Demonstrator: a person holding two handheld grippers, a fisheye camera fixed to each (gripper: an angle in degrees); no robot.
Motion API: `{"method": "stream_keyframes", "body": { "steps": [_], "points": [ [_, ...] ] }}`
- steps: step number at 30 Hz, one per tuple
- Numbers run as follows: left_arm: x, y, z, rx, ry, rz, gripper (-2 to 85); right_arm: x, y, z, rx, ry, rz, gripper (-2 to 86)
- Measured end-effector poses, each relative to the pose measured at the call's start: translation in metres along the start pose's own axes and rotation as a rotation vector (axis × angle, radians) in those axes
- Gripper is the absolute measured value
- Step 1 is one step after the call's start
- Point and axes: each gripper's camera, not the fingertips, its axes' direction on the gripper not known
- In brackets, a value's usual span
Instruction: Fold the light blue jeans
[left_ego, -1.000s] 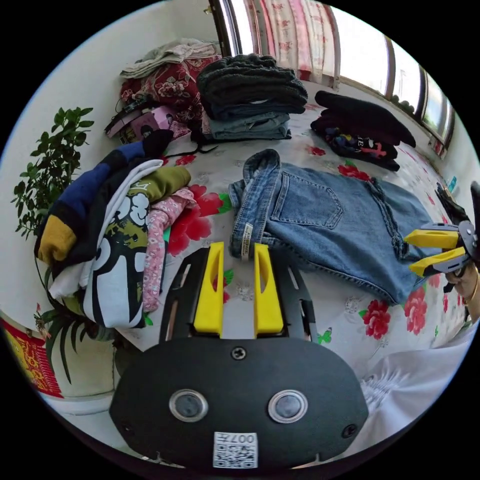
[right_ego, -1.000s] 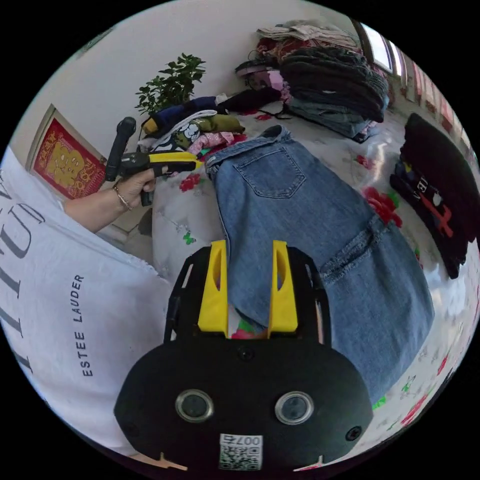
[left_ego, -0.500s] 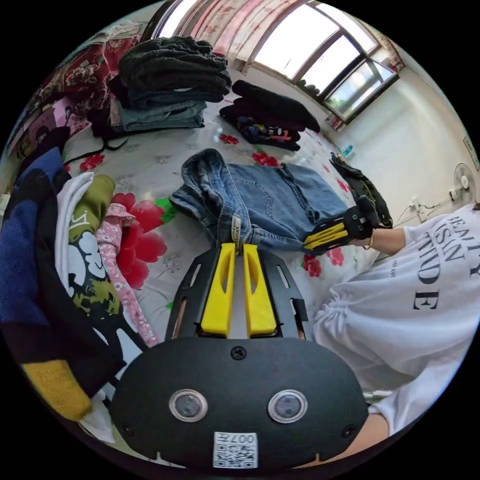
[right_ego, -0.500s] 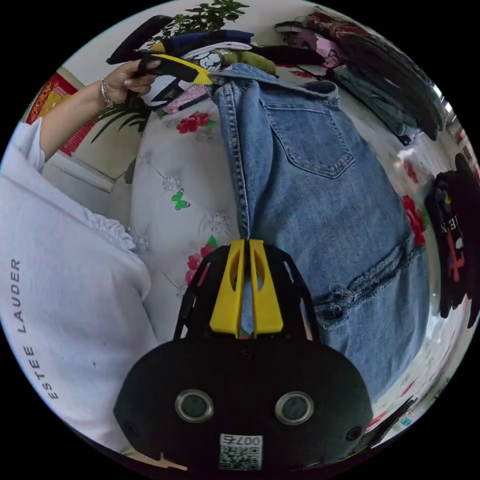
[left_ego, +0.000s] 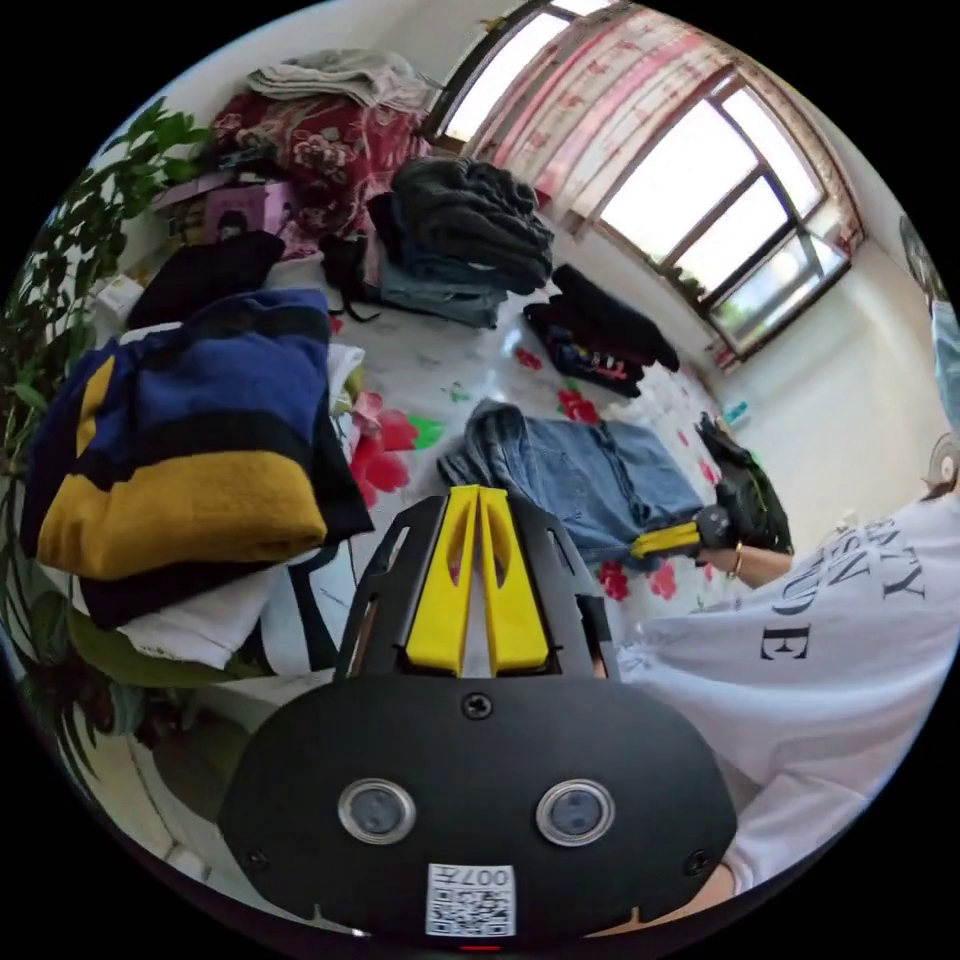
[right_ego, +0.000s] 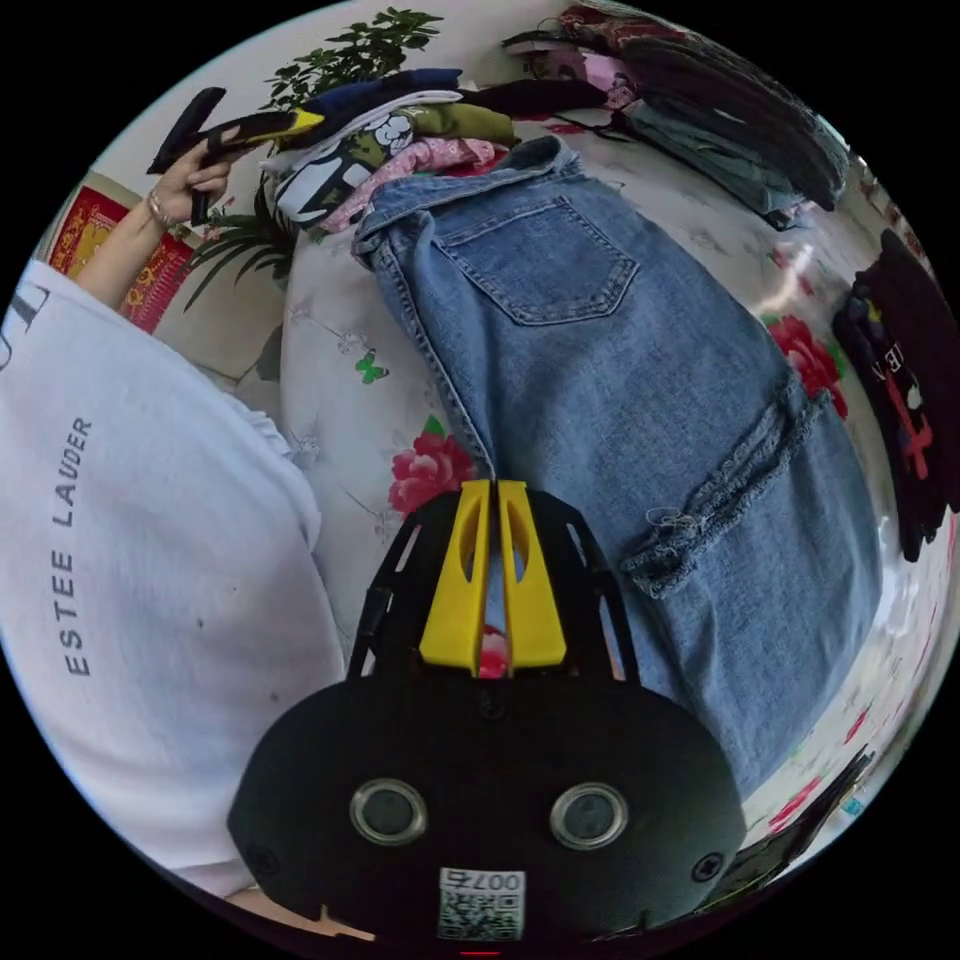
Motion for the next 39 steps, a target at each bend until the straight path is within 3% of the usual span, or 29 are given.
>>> {"method": "stream_keyframes", "body": {
  "steps": [3, 6, 10, 12, 14, 19, 22, 23, 26, 30, 31, 33, 35, 39],
  "points": [
    [0.036, 0.041, 0.044, -0.063, -0.132, 0.047, 4.3, -0.016, -0.013, -0.011, 0.09, 0.041, -0.092, 5.2],
    [0.041, 0.088, 0.097, -0.123, -0.07, -0.124, 6.1, -0.05, -0.03, -0.003, 0.155, 0.044, -0.245, 7.8],
    [0.035, 0.126, 0.153, -0.17, 0.069, -0.279, 10.9, -0.073, -0.059, 0.08, -0.013, 0.255, -0.42, 8.0],
    [0.046, 0.13, 0.16, -0.147, -0.005, -0.222, 11.6, -0.056, -0.058, 0.103, -0.05, 0.399, -0.416, 6.3],
    [0.062, 0.126, 0.174, -0.175, -0.089, -0.134, 12.6, -0.028, -0.054, 0.08, -0.014, 0.294, -0.375, 4.5],
    [0.112, 0.121, 0.194, -0.047, -0.296, 0.064, 12.1, 0.131, -0.022, 0.005, 0.185, -0.283, 0.073, 1.7],
    [0.137, 0.11, 0.208, 0.026, -0.512, 0.195, 8.6, 0.182, 0.006, 0.0, 0.246, -0.427, 0.183, 1.1],
    [0.144, 0.104, 0.21, 0.043, -0.576, 0.278, 6.1, 0.189, 0.011, 0.0, 0.255, -0.441, 0.192, 1.0],
    [0.143, 0.088, 0.195, 0.043, -0.494, 0.414, 0.4, 0.219, 0.036, -0.006, 0.323, -0.483, 0.257, 0.6],
    [0.104, 0.078, 0.15, -0.001, -0.357, 0.382, -0.6, 0.236, 0.056, -0.006, 0.341, -0.467, 0.255, 0.4],
    [0.093, 0.083, 0.133, 0.049, -0.463, 0.31, -0.6, 0.232, 0.056, -0.001, 0.312, -0.423, 0.23, 0.4],
    [0.081, 0.093, 0.113, 0.081, -0.536, 0.284, -0.3, 0.226, 0.056, 0.011, 0.273, -0.389, 0.193, 0.3],
    [0.074, 0.107, 0.106, 0.067, -0.369, 0.249, 2.2, 0.224, 0.059, 0.022, 0.256, -0.393, 0.197, 0.4],
    [0.131, 0.153, 0.14, 0.059, -0.311, 0.431, 10.0, 0.221, 0.067, 0.039, 0.225, -0.365, 0.187, 0.3]
  ]
}}
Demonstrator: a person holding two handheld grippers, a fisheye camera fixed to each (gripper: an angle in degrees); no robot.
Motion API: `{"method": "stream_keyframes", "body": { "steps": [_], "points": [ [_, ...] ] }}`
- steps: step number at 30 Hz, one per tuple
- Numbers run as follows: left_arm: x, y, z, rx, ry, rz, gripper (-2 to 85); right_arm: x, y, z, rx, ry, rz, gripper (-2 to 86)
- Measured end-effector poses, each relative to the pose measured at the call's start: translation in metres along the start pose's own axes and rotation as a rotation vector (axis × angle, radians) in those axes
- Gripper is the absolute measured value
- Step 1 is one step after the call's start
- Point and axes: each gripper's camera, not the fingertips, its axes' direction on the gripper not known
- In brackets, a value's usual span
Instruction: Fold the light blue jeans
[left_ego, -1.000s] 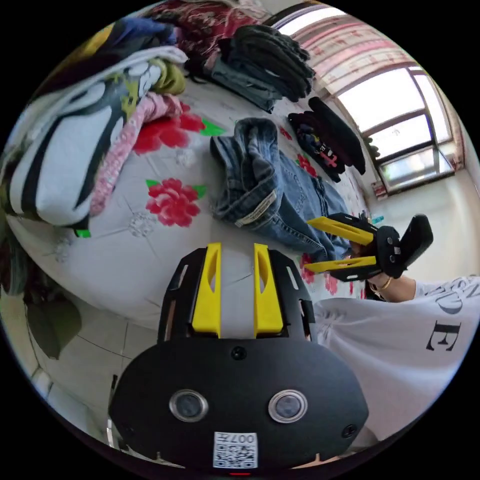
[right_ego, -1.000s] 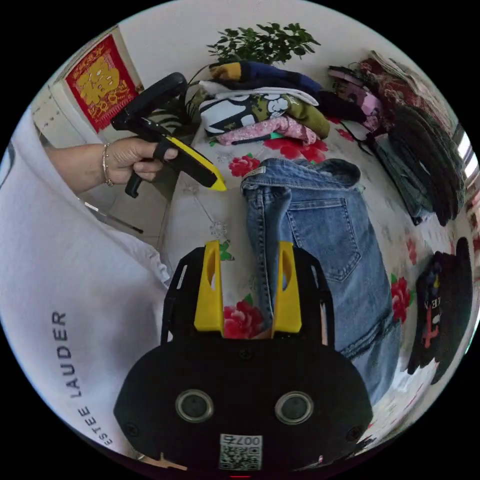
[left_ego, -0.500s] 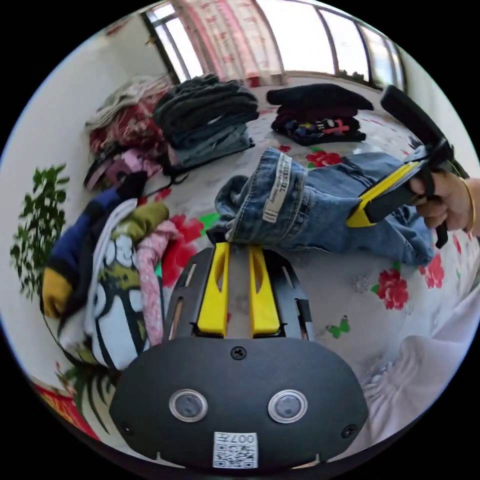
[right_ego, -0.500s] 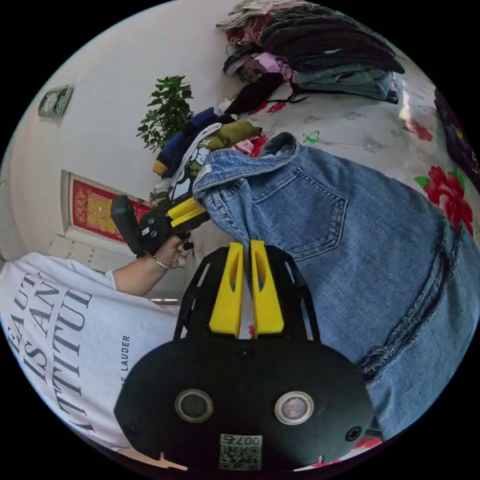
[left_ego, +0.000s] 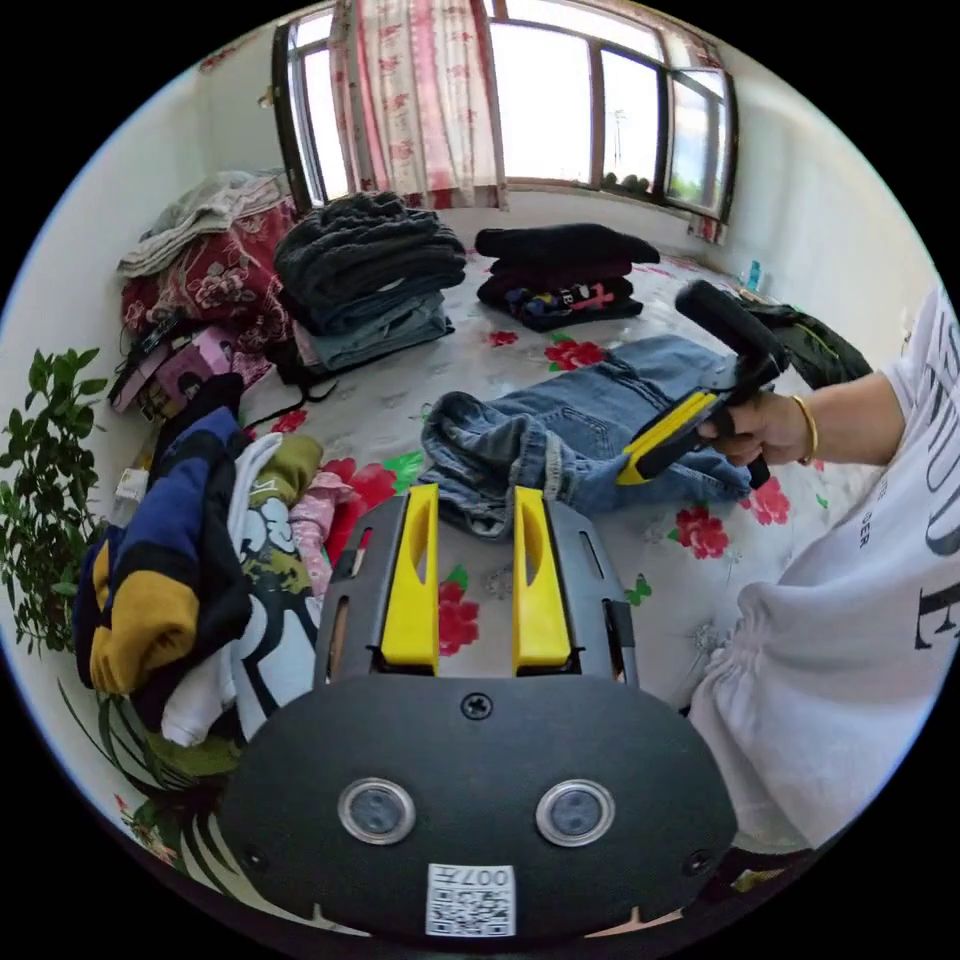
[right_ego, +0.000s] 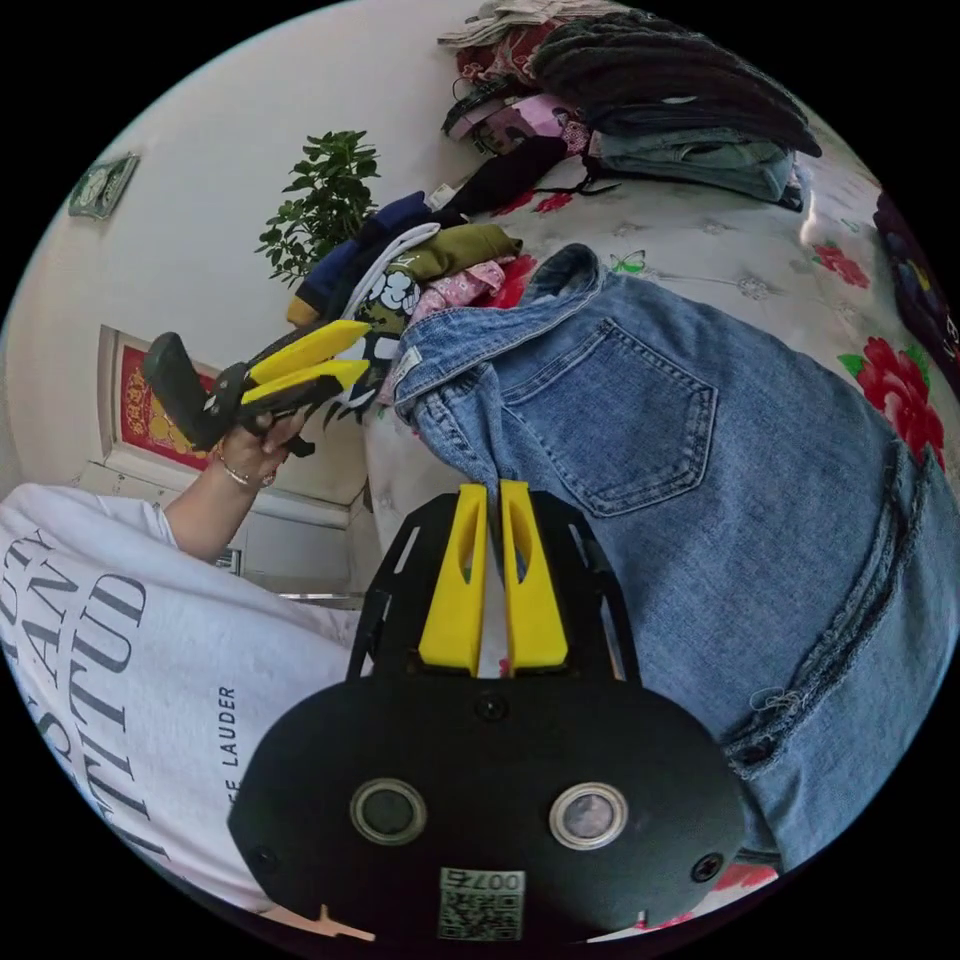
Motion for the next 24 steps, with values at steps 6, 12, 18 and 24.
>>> {"method": "stream_keyframes", "body": {
  "steps": [6, 12, 18, 24],
  "points": [
    [0.088, 0.014, 0.031, 0.05, -0.276, -0.087, 9.1, 0.021, 0.031, 0.001, 0.04, -0.042, 0.053, 0.0],
    [0.082, -0.017, 0.055, -0.014, -0.342, 0.0, 0.8, 0.018, 0.058, 0.014, 0.052, -0.023, 0.036, 0.3],
    [0.0, -0.022, 0.05, -0.036, 0.055, -0.261, -0.8, 0.01, 0.075, 0.007, 0.154, -0.008, -0.073, 3.1],
    [-0.044, -0.007, 0.024, 0.041, 0.273, -0.372, -0.9, -0.051, 0.07, 0.061, 0.022, 0.406, -0.516, 6.4]
  ]
}}
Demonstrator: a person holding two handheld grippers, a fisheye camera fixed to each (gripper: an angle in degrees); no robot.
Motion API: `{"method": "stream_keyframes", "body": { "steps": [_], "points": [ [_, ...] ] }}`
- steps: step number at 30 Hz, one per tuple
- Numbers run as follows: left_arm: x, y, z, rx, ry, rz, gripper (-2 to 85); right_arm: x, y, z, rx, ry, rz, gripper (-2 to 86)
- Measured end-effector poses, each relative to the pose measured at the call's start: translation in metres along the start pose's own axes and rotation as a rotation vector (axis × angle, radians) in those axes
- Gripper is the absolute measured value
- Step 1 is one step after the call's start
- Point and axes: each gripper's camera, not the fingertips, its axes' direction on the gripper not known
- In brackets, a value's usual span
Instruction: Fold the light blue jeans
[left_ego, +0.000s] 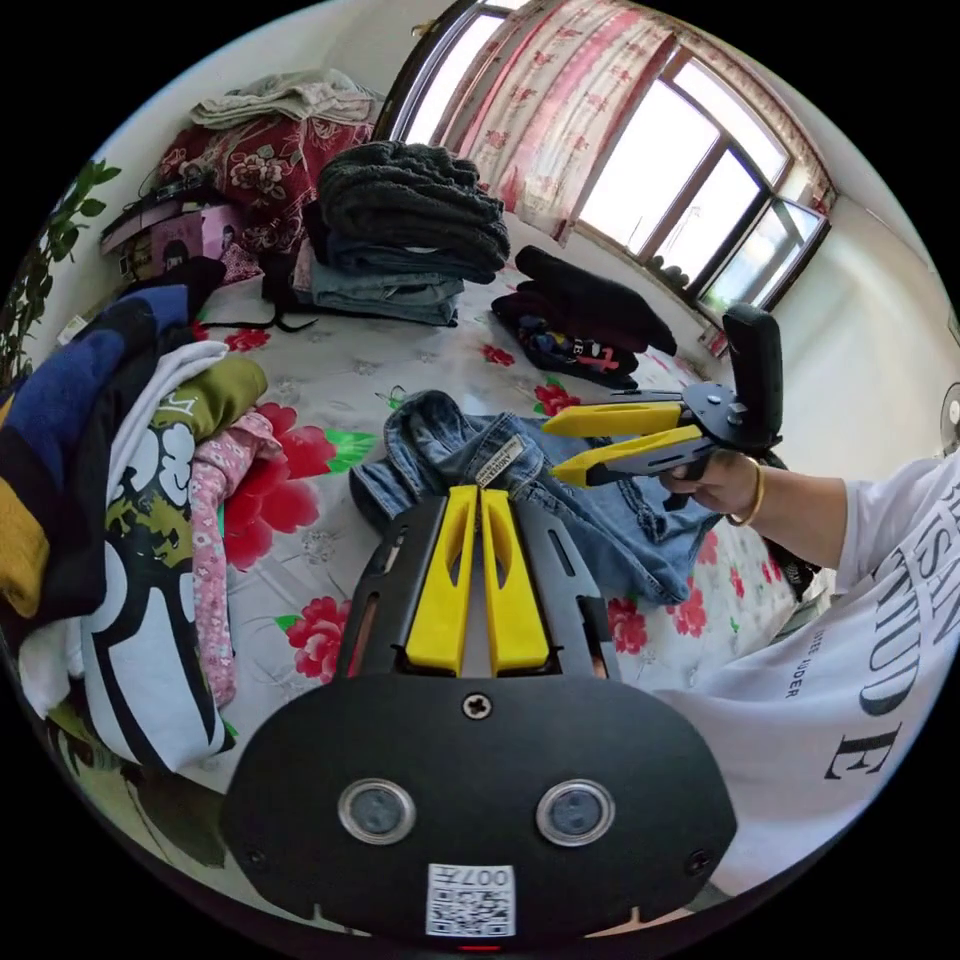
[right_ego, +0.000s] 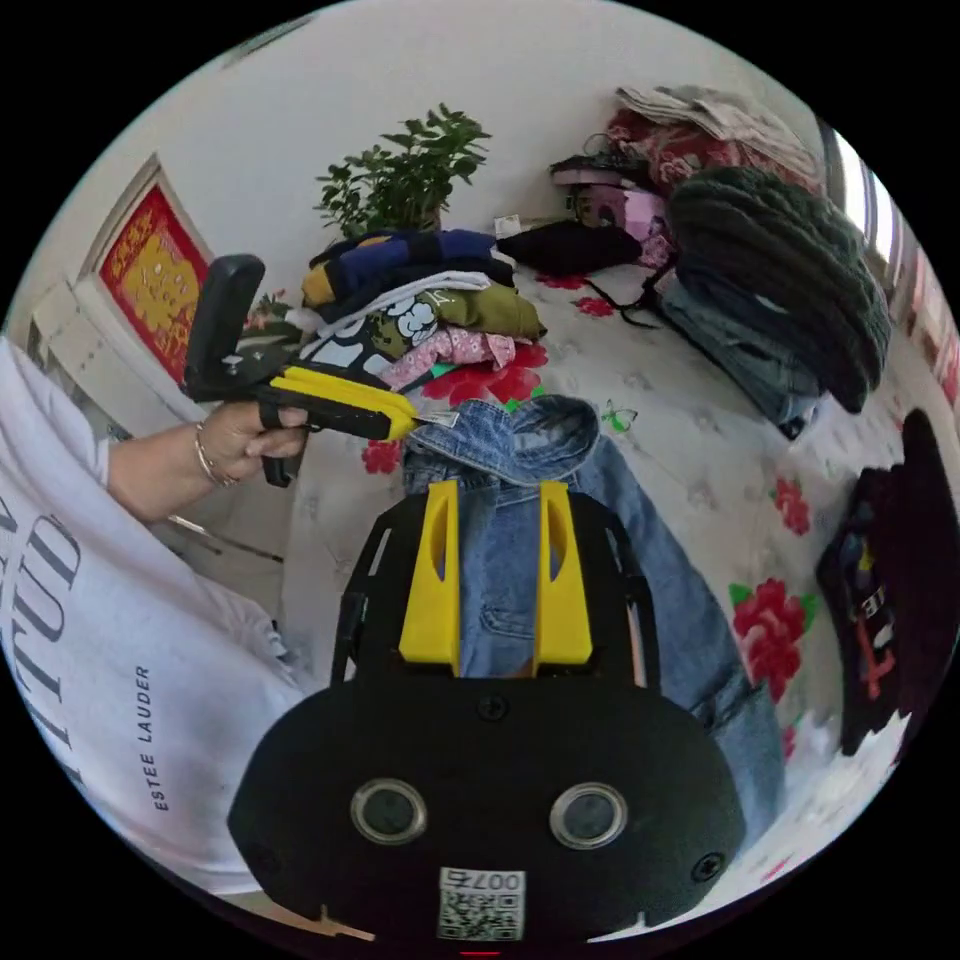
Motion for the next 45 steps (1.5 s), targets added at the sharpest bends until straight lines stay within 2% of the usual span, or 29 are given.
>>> {"method": "stream_keyframes", "body": {
  "steps": [2, 4, 6, 9, 11, 16, 19, 21, 24, 27, 29, 32, 33, 37, 40, 42, 45],
  "points": [
    [-0.008, 0.0, -0.008, -0.007, 0.054, -0.01, -0.9, -0.03, -0.009, 0.014, -0.03, 0.094, -0.158, 6.5],
    [-0.007, 0.001, -0.013, -0.006, 0.03, 0.005, -0.7, -0.067, -0.011, 0.032, -0.072, 0.157, -0.39, 5.3],
    [-0.005, 0.001, -0.019, -0.001, 0.027, 0.014, -0.4, -0.082, -0.01, 0.041, -0.12, 0.134, -0.518, 4.0],
    [0.006, 0.014, -0.031, 0.03, -0.063, -0.031, 3.1, -0.081, -0.016, 0.044, -0.201, 0.054, -0.575, 2.0],
    [0.027, 0.032, -0.037, 0.076, -0.199, -0.042, 7.9, -0.074, -0.023, 0.04, -0.226, -0.011, -0.565, 1.3],
    [0.066, 0.025, -0.009, 0.071, -0.253, -0.001, 13.9, -0.057, -0.068, 0.031, -0.336, -0.209, -0.468, 0.5],
    [0.079, 0.0, 0.016, 0.07, -0.358, 0.072, 14.4, -0.062, -0.079, 0.021, -0.302, -0.259, -0.45, 0.4],
    [0.072, -0.015, 0.018, 0.081, -0.316, 0.102, 12.8, -0.063, -0.077, 0.014, -0.268, -0.234, -0.446, 0.4],
    [0.052, -0.031, 0.003, 0.081, -0.161, 0.214, 7.8, -0.034, -0.073, 0.003, -0.213, -0.313, -0.339, 0.6],
    [0.019, -0.049, -0.013, 0.014, 0.109, 0.297, 3.9, -0.008, -0.072, 0.005, -0.188, -0.365, -0.247, 1.0],
    [-0.001, -0.07, -0.019, -0.091, 0.311, 0.34, 2.1, -0.002, -0.075, 0.01, -0.182, -0.362, -0.199, 1.5],
    [-0.025, -0.09, -0.027, -0.236, 0.492, 0.367, 0.9, 0.005, -0.076, 0.016, -0.147, -0.387, -0.113, 2.8],
    [-0.028, -0.092, -0.029, -0.256, 0.503, 0.366, 0.6, 0.008, -0.071, 0.017, -0.116, -0.419, -0.064, 3.2],
    [-0.036, -0.08, -0.046, -0.351, 0.372, 0.311, -0.6, 0.014, -0.031, 0.038, -0.015, -0.489, 0.158, 4.3],
    [-0.039, -0.057, -0.052, -0.391, 0.25, 0.232, -0.8, 0.014, -0.026, 0.064, -0.054, -0.513, 0.272, 5.0],
    [-0.043, -0.051, -0.061, -0.361, 0.271, 0.173, -0.8, 0.014, -0.04, 0.064, -0.026, -0.512, 0.296, 5.5],
    [-0.043, -0.057, -0.069, -0.389, 0.161, 0.114, -0.6, 0.002, -0.093, 0.048, 0.039, -0.425, 0.221, 6.1]
  ]
}}
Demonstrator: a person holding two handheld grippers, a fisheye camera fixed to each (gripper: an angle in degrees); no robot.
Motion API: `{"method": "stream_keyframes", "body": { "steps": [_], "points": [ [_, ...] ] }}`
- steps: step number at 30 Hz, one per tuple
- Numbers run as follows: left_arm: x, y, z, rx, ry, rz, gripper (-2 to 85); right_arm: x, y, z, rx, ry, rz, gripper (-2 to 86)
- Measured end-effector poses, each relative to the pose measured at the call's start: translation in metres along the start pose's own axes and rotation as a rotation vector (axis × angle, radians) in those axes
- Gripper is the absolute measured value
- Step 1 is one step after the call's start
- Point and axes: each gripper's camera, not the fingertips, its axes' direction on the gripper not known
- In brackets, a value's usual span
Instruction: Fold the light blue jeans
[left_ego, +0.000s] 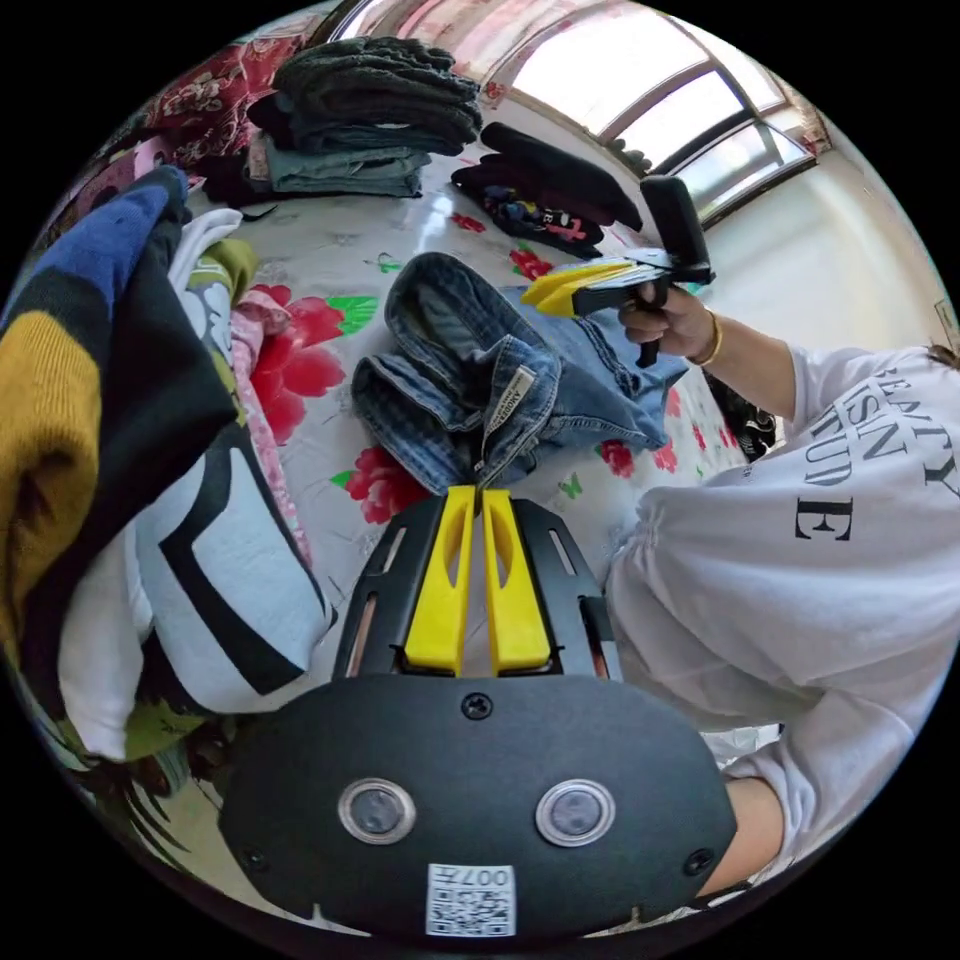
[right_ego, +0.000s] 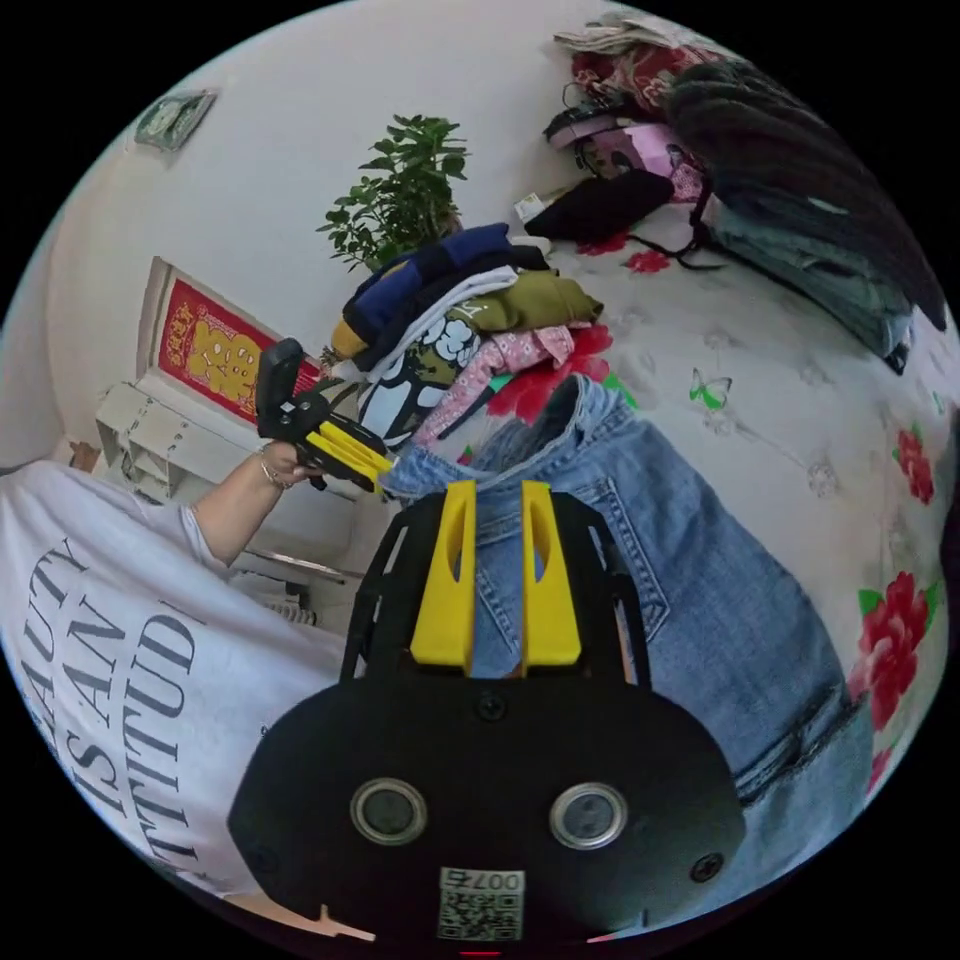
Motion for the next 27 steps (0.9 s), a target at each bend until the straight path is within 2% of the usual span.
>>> {"method": "stream_keyframes", "body": {
  "steps": [3, 5, 9, 12, 14, 16, 18, 20, 21, 23, 25, 27],
  "points": [
    [0.006, -0.007, -0.007, -0.025, -0.051, 0.003, 0.6, -0.019, -0.06, 0.04, -0.14, 0.122, -0.023, 6.4],
    [0.008, -0.011, -0.01, -0.036, -0.125, -0.023, 4.6, -0.024, -0.083, 0.065, -0.211, 0.072, -0.046, 6.3],
    [0.035, -0.024, -0.02, 0.034, -0.218, 0.031, 11.1, -0.034, -0.109, 0.038, -0.031, -0.022, -0.05, 5.6],
    [0.052, -0.043, -0.018, 0.111, -0.249, 0.078, 10.0, -0.017, -0.102, -0.007, 0.1, 0.07, 0.045, 5.1],
    [0.047, -0.059, -0.008, 0.133, -0.299, 0.083, 6.6, 0.0, -0.096, -0.015, 0.052, 0.135, 0.118, 4.8],
    [0.03, -0.066, -0.009, 0.123, -0.223, 0.088, 4.5, 0.014, -0.093, 0.002, -0.094, 0.156, 0.173, 4.4],
    [-0.005, -0.063, -0.029, 0.167, -0.008, 0.001, 3.0, 0.005, -0.103, 0.015, -0.125, 0.132, 0.149, 4.2],
    [-0.06, -0.035, -0.054, 0.277, 0.306, -0.174, 1.8, -0.018, -0.127, 0.021, -0.093, 0.122, 0.079, 4.2],
    [-0.071, -0.026, -0.055, 0.275, 0.326, -0.229, 1.3, -0.035, -0.146, 0.026, -0.067, 0.114, 0.027, 4.2],
    [-0.083, 0.006, -0.06, 0.215, 0.186, -0.375, 0.0, -0.054, -0.173, 0.051, -0.101, 0.092, -0.036, 4.2],
    [-0.079, 0.023, -0.069, 0.225, 0.104, -0.433, 0.0, -0.051, -0.196, 0.101, -0.31, 0.131, -0.017, 3.9],
    [-0.075, 0.034, -0.076, 0.25, 0.034, -0.51, 0.9, -0.05, -0.209, 0.081, -0.232, 0.113, 0.012, 3.5]
  ]
}}
